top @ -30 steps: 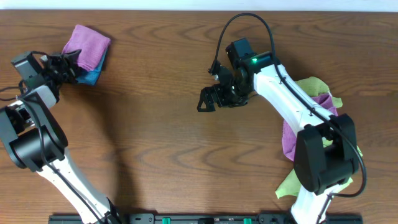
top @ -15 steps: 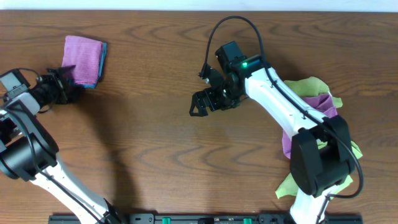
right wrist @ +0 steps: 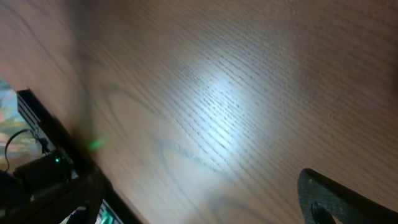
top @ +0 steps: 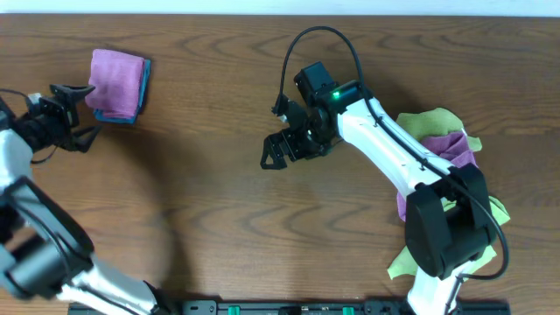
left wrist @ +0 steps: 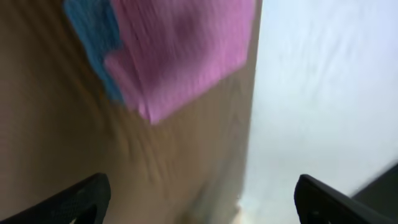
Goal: Fold the cloth
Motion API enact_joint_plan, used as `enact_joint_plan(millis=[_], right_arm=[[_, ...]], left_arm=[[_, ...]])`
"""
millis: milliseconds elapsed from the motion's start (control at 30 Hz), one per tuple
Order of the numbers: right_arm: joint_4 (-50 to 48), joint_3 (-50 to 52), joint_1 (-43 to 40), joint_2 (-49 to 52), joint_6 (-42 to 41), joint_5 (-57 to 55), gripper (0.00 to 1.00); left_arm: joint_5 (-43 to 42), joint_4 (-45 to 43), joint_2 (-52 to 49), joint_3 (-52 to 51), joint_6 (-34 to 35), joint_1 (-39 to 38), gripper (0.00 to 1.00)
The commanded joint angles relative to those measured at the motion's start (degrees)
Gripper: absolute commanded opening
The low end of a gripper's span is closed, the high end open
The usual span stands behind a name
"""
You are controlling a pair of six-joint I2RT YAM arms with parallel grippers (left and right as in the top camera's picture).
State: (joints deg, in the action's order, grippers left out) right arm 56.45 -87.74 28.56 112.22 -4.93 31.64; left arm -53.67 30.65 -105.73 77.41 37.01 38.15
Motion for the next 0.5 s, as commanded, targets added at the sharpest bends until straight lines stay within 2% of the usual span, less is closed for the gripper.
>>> enact_joint_plan(millis=[0, 100, 233, 367, 467], right_arm=[[2.1, -2.0, -1.1, -2.4, -0.3, -2.1, 0.99], [6.3, -4.4, -2.1, -4.3, -0.6, -8.0, 0.99], [11.0, -7.4, -3.5, -9.7, 0.1, -13.5, 0.99], [13.3, -7.5, -4.5, -18.5, 2.3, -14.4, 0.99], [18.0, -7.0, -4.3, -25.7, 2.5, -21.1, 0.99]], left_arm=[[7.3, 6.5, 9.4, -0.1, -15.2, -0.1, 0.95], [9.8, 12.7, 17.2, -0.1, -22.4, -1.1, 0.96], [10.1, 17.6, 28.7, -0.1, -28.1, -5.2, 0.98], [15.5, 21.6, 39.3, -0.1, -31.7, -14.2, 0.97], [17.6, 27.3, 47.1, -0.1, -34.8, -21.6, 0.97]])
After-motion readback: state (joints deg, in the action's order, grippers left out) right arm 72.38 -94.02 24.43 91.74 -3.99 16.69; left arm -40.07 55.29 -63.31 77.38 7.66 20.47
